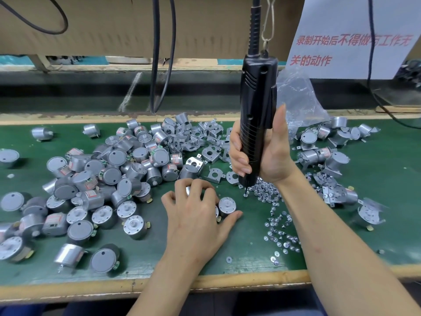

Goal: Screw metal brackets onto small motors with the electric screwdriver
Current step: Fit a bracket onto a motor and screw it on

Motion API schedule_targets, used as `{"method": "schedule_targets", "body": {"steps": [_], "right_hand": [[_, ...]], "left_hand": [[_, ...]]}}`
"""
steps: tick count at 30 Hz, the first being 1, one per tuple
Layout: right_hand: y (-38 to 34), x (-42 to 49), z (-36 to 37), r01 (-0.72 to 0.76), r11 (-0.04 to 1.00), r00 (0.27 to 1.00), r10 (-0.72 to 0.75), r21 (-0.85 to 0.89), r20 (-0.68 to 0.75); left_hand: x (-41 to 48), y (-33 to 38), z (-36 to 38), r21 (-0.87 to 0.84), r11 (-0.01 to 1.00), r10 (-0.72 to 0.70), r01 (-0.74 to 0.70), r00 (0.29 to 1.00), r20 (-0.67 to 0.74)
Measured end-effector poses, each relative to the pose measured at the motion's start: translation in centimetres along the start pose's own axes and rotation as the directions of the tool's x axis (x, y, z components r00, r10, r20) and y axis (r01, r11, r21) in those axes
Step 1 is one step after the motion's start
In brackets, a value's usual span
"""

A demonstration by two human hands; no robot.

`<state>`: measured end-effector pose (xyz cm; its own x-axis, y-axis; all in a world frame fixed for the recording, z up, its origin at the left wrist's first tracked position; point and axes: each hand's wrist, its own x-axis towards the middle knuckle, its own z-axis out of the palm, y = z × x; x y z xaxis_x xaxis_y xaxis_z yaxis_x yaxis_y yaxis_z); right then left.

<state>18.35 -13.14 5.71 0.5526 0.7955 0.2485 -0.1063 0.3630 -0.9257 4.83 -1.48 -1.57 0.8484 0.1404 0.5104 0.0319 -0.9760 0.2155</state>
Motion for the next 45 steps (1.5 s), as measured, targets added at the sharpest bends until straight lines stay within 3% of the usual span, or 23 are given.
{"method": "schedule_targets", "body": {"steps": [8,14,16,19,22,25,33,38,43,45], "right_hand": [[-0.8,-0.2,-0.3,0.054,0.999,0.998,-0.054,-0.004,-0.018],[-1.6,-0.5,-0.5,0.134,0.99,0.99,-0.135,-0.033,-0.047],[-1.8,-0.6,-0.6,0.155,0.986,0.983,-0.161,-0.068,-0.091],[-1.8,-0.6,-0.7,0.17,0.98,0.969,-0.185,-0.105,-0.162],[-1.8,-0.6,-0.9,0.174,0.975,0.959,-0.199,-0.134,-0.202],[-1.8,-0.6,-0.9,0.17,0.972,0.952,-0.204,-0.16,-0.226],[-1.4,-0.3,-0.3,0.156,0.968,0.947,-0.203,-0.197,-0.249],[-1.1,-0.2,0.2,0.168,0.965,0.947,-0.214,-0.2,-0.239],[-1.2,-0.1,0.2,0.172,0.968,0.943,-0.217,-0.185,-0.254],[-1.1,-0.1,0.2,0.172,0.967,0.942,-0.218,-0.189,-0.254]], "left_hand": [[0.1,0.3,0.0,0.002,1.0,-0.015,0.015,0.999,0.05],[2.5,0.0,-1.8,-0.241,0.967,-0.092,0.085,0.996,-0.019],[4.4,-0.5,-2.4,-0.2,0.979,-0.019,0.041,0.993,0.115],[7.1,-0.6,-2.4,-0.092,0.987,0.154,-0.129,0.912,0.381],[8.9,-0.1,-1.5,-0.03,0.941,0.303,-0.336,0.803,0.513],[9.9,0.4,-1.1,0.01,0.902,0.339,-0.431,0.726,0.598],[10.3,0.1,-0.5,0.065,0.87,0.359,-0.489,0.717,0.598],[10.3,-0.4,-0.7,0.0,0.889,0.368,-0.457,0.716,0.593],[9.1,-1.8,-1.9,-0.106,0.908,0.41,-0.406,0.804,0.432],[8.3,-2.1,-1.9,-0.107,0.923,0.378,-0.37,0.815,0.439]]}}
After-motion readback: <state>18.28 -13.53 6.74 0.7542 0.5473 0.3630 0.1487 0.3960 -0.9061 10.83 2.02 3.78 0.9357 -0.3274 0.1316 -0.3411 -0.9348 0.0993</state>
